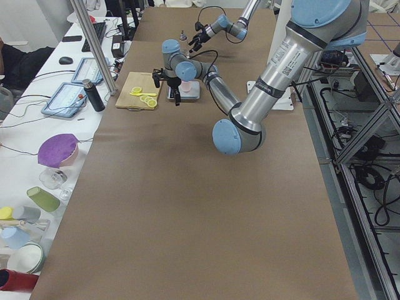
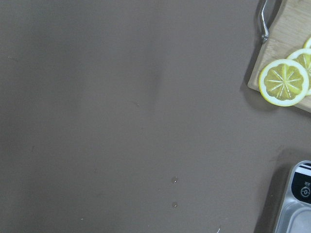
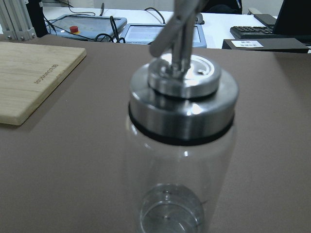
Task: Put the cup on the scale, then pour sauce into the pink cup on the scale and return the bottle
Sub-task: 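Grasp the glass sauce bottle with the right gripper and lift it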
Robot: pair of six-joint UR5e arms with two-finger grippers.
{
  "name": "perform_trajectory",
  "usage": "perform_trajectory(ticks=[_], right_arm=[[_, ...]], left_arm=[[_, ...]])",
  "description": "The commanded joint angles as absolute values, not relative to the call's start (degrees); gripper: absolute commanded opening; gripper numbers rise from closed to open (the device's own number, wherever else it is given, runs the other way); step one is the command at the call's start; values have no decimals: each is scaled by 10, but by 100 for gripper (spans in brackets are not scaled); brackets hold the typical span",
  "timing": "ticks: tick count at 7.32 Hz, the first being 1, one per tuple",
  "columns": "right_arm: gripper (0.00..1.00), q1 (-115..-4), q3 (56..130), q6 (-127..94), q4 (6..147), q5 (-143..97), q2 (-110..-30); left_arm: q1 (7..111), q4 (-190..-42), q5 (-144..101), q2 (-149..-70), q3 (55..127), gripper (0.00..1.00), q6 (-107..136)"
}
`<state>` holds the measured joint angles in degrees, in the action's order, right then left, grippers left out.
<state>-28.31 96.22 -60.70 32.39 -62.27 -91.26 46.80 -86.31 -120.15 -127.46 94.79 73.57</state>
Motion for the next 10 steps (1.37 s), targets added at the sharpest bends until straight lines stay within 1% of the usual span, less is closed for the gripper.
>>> perform_trajectory(ticks=[1, 3, 5, 7, 9, 10], right_arm=[[100, -284, 954, -598, 326, -613, -909], [100, -288, 928, -594, 325, -603, -888], [100, -297, 925, -591, 325, -604, -886], [100, -301, 904, -585, 325, -603, -861], [100, -302, 901, -586, 323, -603, -857], [89, -303, 900, -586, 320, -603, -857]], left_arm=[[468, -863, -1201, -1275, 947, 99, 736], [467, -863, -1201, -1275, 947, 99, 737], [467, -863, -1201, -1275, 947, 99, 737], [467, -863, -1201, -1275, 945, 99, 737], [467, -863, -1197, -1275, 945, 99, 737], [467, -863, -1197, -1276, 945, 99, 737]])
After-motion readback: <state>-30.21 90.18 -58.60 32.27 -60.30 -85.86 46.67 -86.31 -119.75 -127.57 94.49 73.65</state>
